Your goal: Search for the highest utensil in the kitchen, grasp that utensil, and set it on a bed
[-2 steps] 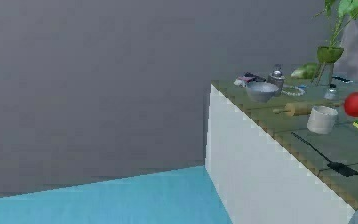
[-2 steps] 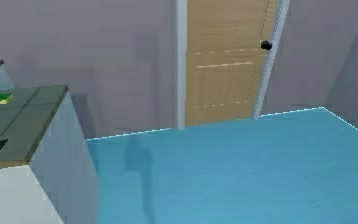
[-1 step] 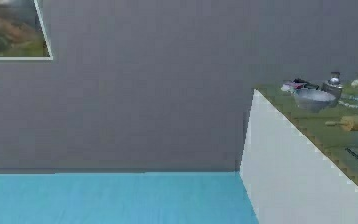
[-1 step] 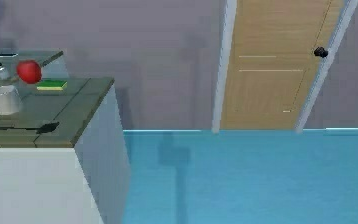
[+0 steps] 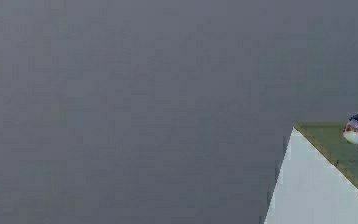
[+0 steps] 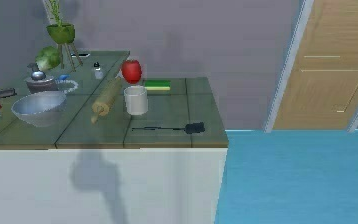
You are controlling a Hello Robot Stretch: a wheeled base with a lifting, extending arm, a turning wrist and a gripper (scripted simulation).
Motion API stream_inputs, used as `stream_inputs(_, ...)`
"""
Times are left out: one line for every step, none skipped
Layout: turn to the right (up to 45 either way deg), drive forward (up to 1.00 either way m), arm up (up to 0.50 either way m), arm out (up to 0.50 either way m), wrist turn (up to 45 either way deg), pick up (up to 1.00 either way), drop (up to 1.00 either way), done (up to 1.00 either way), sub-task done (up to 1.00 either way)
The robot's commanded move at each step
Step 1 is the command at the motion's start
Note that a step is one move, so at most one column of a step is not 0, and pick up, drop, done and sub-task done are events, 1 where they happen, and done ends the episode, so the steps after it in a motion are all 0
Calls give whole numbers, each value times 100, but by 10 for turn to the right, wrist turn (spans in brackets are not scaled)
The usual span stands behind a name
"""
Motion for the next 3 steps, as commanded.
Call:
stream_inputs(-150,0,0,0,0,0,0,0,0)
stream_inputs(0,0,50,0,0,0,0,0,0)
stream_inputs(0,0,38,0,0,0,0,0,0)
